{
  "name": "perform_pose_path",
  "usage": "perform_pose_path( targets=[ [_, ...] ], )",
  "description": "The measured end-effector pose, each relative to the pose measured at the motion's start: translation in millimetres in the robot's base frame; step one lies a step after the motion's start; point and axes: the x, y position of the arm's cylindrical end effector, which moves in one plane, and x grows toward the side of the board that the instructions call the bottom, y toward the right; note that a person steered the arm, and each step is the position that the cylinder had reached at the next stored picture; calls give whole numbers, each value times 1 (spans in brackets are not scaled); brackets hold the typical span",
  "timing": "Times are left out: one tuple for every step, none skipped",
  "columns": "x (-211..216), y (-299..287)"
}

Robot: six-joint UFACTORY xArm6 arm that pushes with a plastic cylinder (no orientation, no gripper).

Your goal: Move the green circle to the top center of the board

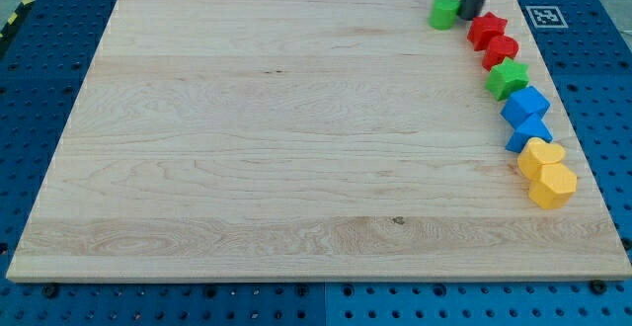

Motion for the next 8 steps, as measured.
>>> perform_pose_path(
  targets=[
    [0,-53],
    [0,-110],
    [0,-148],
    [0,-129],
    [-1,-69],
    [-1,1],
    [-1,74],
    [22,140]
  ],
)
